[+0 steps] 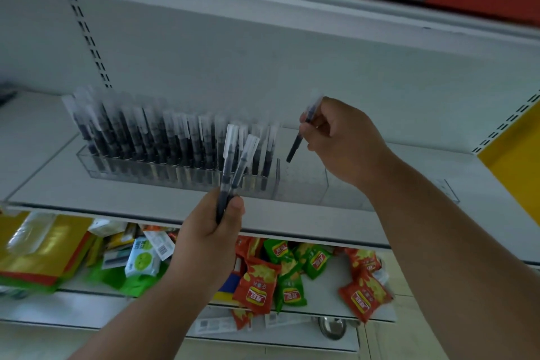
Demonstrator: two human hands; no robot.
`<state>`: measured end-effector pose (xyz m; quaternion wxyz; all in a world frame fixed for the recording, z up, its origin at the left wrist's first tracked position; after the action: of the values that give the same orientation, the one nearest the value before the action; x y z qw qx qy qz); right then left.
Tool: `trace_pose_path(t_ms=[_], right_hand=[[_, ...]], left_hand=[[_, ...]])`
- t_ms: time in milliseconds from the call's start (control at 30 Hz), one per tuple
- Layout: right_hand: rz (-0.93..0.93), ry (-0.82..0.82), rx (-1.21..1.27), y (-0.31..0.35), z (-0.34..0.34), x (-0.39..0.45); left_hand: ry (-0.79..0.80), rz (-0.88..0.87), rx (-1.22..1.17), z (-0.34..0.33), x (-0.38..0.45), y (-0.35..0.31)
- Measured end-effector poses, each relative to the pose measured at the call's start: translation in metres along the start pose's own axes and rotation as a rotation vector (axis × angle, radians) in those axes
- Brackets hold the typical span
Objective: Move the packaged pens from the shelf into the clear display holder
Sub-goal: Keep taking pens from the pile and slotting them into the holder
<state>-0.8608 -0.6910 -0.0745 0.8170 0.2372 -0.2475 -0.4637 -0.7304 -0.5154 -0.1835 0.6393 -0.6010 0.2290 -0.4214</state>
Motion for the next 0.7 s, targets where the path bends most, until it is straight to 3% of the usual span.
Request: trace_pose_path(t_ms=[300,700], right_hand=[[-0.009,0.005,0.079,-0.006,-0.007,-0.009],[0.023,0.002,-0.150,-0.004,-0.006,-0.005]], left_hand=[[0.042,-0.013,0.033,0.000,-0.004,-0.003],[0.070,-0.007,0.046,0.003,-0.003,0.000]])
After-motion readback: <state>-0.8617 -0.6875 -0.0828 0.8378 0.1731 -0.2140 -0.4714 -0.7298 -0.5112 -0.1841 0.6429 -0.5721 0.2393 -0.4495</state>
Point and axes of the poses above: each hand's wrist, its own x-axis towards the middle knuckle, its own z-axis out of the back of the hand, y = z × x, the point moved 6 cm from there along x, towards the middle knuckle, and after that the axes turned 10 degrees about -z, right-handed, at the moved point
